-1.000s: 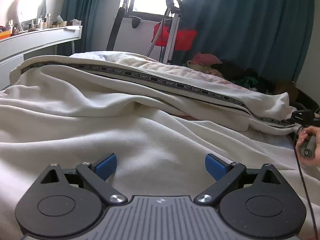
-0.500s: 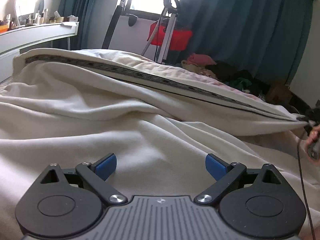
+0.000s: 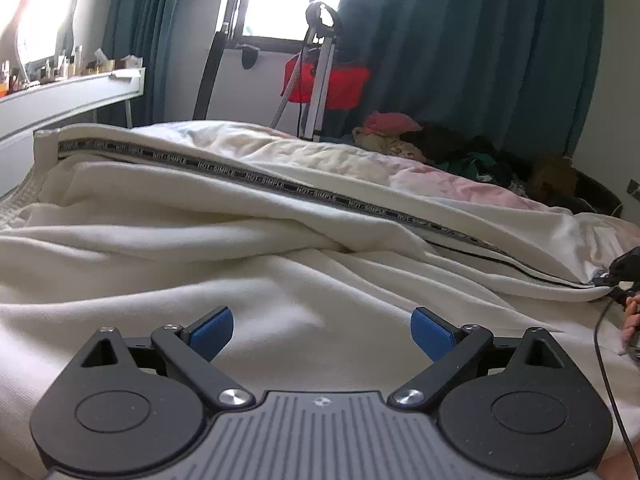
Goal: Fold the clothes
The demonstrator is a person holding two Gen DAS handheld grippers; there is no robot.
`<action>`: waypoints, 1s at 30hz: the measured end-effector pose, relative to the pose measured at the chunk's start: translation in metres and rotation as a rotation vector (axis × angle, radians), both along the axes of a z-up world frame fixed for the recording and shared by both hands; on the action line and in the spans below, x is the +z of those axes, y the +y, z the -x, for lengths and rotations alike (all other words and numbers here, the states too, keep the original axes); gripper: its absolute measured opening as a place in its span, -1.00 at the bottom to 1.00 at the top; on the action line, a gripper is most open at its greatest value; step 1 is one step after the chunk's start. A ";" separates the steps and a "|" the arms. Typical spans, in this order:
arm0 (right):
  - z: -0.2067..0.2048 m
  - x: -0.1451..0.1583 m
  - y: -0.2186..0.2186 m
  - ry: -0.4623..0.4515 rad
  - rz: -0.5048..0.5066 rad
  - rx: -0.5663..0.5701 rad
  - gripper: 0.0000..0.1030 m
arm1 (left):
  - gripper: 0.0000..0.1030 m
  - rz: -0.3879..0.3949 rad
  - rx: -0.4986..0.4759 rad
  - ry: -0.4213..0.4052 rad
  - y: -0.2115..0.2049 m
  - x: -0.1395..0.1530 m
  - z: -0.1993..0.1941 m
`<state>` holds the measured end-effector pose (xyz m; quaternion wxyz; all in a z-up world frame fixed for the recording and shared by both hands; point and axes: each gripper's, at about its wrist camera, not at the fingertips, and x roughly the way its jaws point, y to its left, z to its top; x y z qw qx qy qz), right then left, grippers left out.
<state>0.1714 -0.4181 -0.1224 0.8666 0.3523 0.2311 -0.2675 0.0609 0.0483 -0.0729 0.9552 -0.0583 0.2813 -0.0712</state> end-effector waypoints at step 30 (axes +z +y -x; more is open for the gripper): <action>0.169 0.086 0.168 -0.101 0.233 0.392 0.58 | 0.88 0.023 0.246 0.223 0.100 0.045 0.058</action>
